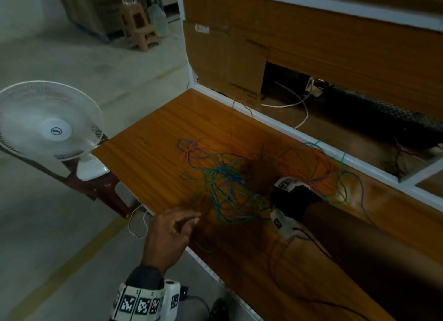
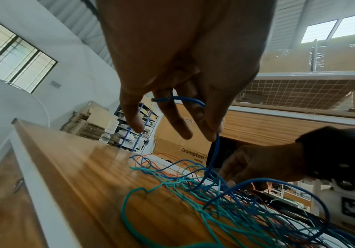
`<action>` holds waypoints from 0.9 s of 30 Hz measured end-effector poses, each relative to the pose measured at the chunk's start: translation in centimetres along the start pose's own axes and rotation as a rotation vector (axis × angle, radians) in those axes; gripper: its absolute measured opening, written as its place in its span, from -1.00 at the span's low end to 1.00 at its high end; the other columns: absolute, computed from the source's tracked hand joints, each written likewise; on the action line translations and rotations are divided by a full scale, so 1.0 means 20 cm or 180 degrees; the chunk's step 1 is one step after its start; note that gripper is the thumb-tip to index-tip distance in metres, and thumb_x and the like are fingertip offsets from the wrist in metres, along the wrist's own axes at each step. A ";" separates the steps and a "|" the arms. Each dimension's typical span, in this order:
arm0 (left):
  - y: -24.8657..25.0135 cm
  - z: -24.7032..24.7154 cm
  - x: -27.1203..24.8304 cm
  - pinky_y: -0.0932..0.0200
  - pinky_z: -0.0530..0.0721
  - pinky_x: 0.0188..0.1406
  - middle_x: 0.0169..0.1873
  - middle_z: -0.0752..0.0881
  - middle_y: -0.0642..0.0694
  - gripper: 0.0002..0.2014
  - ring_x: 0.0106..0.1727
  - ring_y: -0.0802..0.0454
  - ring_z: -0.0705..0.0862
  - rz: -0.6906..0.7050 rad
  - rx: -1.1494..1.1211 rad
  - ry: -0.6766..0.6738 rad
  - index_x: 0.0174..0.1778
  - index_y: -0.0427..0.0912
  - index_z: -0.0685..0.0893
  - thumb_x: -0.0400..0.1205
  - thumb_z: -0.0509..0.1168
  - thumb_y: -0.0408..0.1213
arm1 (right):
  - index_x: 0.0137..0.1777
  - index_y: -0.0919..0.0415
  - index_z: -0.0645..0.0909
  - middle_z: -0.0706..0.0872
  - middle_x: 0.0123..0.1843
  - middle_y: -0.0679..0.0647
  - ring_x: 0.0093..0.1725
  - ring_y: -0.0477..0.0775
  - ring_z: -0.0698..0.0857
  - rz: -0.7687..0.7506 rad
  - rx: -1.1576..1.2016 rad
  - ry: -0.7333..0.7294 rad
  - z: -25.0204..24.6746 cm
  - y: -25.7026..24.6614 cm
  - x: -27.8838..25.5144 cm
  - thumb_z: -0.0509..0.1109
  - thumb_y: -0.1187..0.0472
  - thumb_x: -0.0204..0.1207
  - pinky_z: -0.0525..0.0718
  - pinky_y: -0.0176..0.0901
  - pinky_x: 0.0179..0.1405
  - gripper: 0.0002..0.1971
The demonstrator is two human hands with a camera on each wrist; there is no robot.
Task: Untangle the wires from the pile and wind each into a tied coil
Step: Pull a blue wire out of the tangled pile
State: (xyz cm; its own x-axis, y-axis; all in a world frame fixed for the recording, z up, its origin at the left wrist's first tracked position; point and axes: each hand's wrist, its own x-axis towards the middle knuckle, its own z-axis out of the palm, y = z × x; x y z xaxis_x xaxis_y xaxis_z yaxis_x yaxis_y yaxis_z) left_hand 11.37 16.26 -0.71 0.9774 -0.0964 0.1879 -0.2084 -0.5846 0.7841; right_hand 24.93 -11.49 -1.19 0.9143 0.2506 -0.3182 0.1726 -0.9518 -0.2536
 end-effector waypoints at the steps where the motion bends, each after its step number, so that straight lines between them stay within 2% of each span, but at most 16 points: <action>1: -0.01 0.01 -0.01 0.05 0.76 0.02 -0.08 0.82 0.27 -0.78 0.05 0.30 0.75 -0.0022 -0.0062 0.0048 -0.12 0.14 0.87 0.52 0.54 -0.35 | 0.12 0.22 0.73 0.76 0.17 0.23 0.23 0.35 0.66 -0.0030 -0.0124 -0.0074 0.01 0.01 0.01 0.32 0.25 0.61 0.36 0.49 0.54 -0.81; 4: -0.01 0.03 -0.02 0.02 0.74 0.11 -0.05 0.82 0.23 -0.75 0.10 0.28 0.74 -0.0097 -0.0172 0.0178 -0.14 0.15 0.87 0.51 0.55 -0.37 | 0.03 0.18 0.77 0.78 0.05 0.17 0.17 0.37 0.66 0.0007 -0.0547 -0.0098 0.03 0.02 0.02 0.38 0.17 0.55 0.18 0.52 0.62 -0.83; 6: 0.01 0.04 -0.02 0.00 0.74 0.13 -0.05 0.82 0.22 -0.75 0.12 0.26 0.74 -0.0118 -0.0270 0.0223 -0.15 0.15 0.87 0.50 0.54 -0.39 | -0.12 0.19 0.71 0.73 -0.09 0.11 0.10 0.36 0.68 0.0048 -0.0333 -0.0073 0.03 0.04 0.00 0.43 0.14 0.52 0.24 0.53 0.60 -0.88; 7: 0.02 0.04 -0.02 -0.02 0.74 0.14 -0.05 0.82 0.21 -0.75 0.12 0.24 0.74 -0.0121 -0.0316 0.0256 -0.15 0.15 0.87 0.50 0.54 -0.39 | -0.20 0.19 0.63 0.67 -0.14 0.10 0.06 0.34 0.68 0.0053 -0.0158 -0.0095 0.02 0.04 -0.01 0.43 0.17 0.55 0.34 0.43 0.55 -0.86; 8: 0.03 0.04 -0.02 -0.03 0.73 0.14 -0.05 0.82 0.20 -0.74 0.13 0.23 0.74 -0.0114 -0.0354 0.0295 -0.16 0.14 0.87 0.50 0.55 -0.40 | -0.29 0.17 0.57 0.61 -0.20 0.11 -0.01 0.31 0.66 0.0018 0.0078 -0.0032 0.01 0.05 -0.03 0.41 0.21 0.57 0.46 0.30 0.39 -0.80; 10: 0.06 0.03 0.00 -0.02 0.73 0.15 -0.04 0.82 0.18 -0.74 0.13 0.20 0.75 -0.0104 -0.0389 0.0350 -0.16 0.13 0.87 0.49 0.55 -0.41 | -0.43 0.11 0.46 0.55 -0.33 0.08 -0.21 0.23 0.60 0.0001 0.0463 0.0236 -0.03 0.06 -0.07 0.37 0.24 0.57 0.50 0.11 0.00 -0.68; 12: 0.07 0.03 0.01 0.00 0.72 0.15 -0.04 0.82 0.19 -0.74 0.13 0.19 0.74 -0.0122 -0.0398 0.0376 -0.16 0.14 0.87 0.49 0.55 -0.40 | -0.32 0.14 0.70 0.71 -0.30 0.09 -0.25 0.20 0.68 -0.0002 0.0871 0.0595 -0.12 0.06 -0.15 0.36 0.16 0.59 0.59 0.06 -0.19 -0.75; 14: 0.08 0.04 0.02 0.07 0.72 0.10 -0.06 0.81 0.23 -0.75 0.11 0.22 0.73 -0.0130 -0.0342 0.0406 -0.16 0.16 0.85 0.50 0.55 -0.37 | -0.14 0.20 0.82 0.81 -0.21 0.14 -0.21 0.18 0.75 -0.0190 0.1152 0.1023 -0.24 0.06 -0.24 0.43 0.21 0.64 0.66 0.07 -0.19 -0.82; 15: 0.09 0.04 0.03 0.15 0.72 0.04 -0.06 0.80 0.25 -0.75 0.09 0.26 0.72 -0.0162 -0.0308 0.0404 -0.15 0.19 0.84 0.51 0.55 -0.35 | -0.10 0.22 0.83 0.82 -0.22 0.10 -0.20 0.09 0.76 -0.0286 0.1294 0.1210 -0.31 0.06 -0.29 0.48 0.26 0.63 0.67 -0.05 -0.19 -0.88; 17: 0.14 0.06 0.06 0.40 0.67 -0.13 0.00 0.77 0.25 -0.77 0.12 0.31 0.69 -0.0296 -0.0344 0.0310 -0.11 0.26 0.80 0.52 0.55 -0.25 | -0.06 0.14 0.82 0.79 -0.25 -0.15 -0.20 -0.21 0.77 -0.0430 0.1581 0.1457 -0.43 0.06 -0.40 0.57 0.28 0.58 0.66 -0.39 -0.21 -0.97; 18: 0.17 0.07 0.07 0.54 0.61 -0.20 0.05 0.76 0.25 -0.77 0.16 0.30 0.68 -0.0376 -0.0417 0.0232 -0.05 0.28 0.78 0.52 0.55 -0.20 | -0.05 0.11 0.82 0.76 -0.25 -0.25 -0.18 -0.29 0.75 -0.0500 0.1626 0.1590 -0.48 0.05 -0.44 0.60 0.26 0.56 0.64 -0.44 -0.21 -0.95; 21: 0.31 0.11 0.17 0.65 0.53 -0.05 0.24 0.69 0.22 -0.58 0.34 0.24 0.60 -0.0214 -0.0609 0.0146 0.24 0.25 0.68 0.49 0.57 -0.14 | -0.06 0.11 0.82 0.76 -0.21 -0.28 -0.16 -0.34 0.74 -0.0612 0.1485 0.2008 -0.61 0.06 -0.53 0.59 0.29 0.57 0.66 -0.31 -0.20 -0.94; 22: 0.38 0.12 0.21 0.62 0.50 0.07 0.33 0.62 0.20 -0.45 0.40 0.25 0.54 -0.0079 -0.0694 0.0184 0.36 0.24 0.61 0.47 0.59 -0.12 | -0.06 0.12 0.82 0.78 -0.19 -0.26 -0.16 -0.34 0.75 -0.0626 0.1507 0.2131 -0.66 0.07 -0.58 0.57 0.31 0.59 0.67 -0.28 -0.21 -0.93; 24: 0.54 0.13 0.31 0.38 0.47 0.27 0.49 0.45 0.13 -0.20 0.51 0.20 0.40 0.0218 -0.0811 0.0247 0.56 0.27 0.40 0.42 0.61 -0.03 | -0.01 0.17 0.82 0.80 -0.18 -0.21 -0.17 -0.35 0.75 -0.0706 0.1448 0.2376 -0.77 0.08 -0.68 0.51 0.37 0.63 0.66 -0.33 -0.26 -0.89; 26: 0.72 0.12 0.42 0.10 0.38 0.43 0.62 0.28 0.18 -0.10 0.62 0.17 0.25 0.0618 -0.0852 0.0197 0.63 0.36 0.21 0.43 0.57 0.11 | 0.04 0.15 0.84 0.81 -0.22 -0.12 -0.26 -0.29 0.74 -0.0661 0.1239 0.2562 -0.86 0.10 -0.80 0.50 0.34 0.64 0.63 -0.33 -0.33 -0.89; 27: 0.81 0.12 0.47 0.07 0.32 0.48 0.65 0.21 0.24 -0.09 0.66 0.20 0.18 0.0825 -0.0916 0.0078 0.64 0.38 0.16 0.45 0.54 0.16 | 0.04 0.14 0.84 0.80 -0.23 -0.10 -0.32 -0.29 0.71 -0.0557 0.1128 0.2590 -0.89 0.13 -0.85 0.52 0.33 0.63 0.58 -0.32 -0.38 -0.89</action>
State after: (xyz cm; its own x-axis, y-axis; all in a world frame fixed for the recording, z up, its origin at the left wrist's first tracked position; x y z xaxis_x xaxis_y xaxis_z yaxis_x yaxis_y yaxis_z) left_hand 17.29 4.02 12.31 0.8907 -0.1899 0.4130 -0.4529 -0.2931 0.8420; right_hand 16.32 -21.33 19.94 0.8853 0.0561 0.4617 0.3338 -0.7679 -0.5468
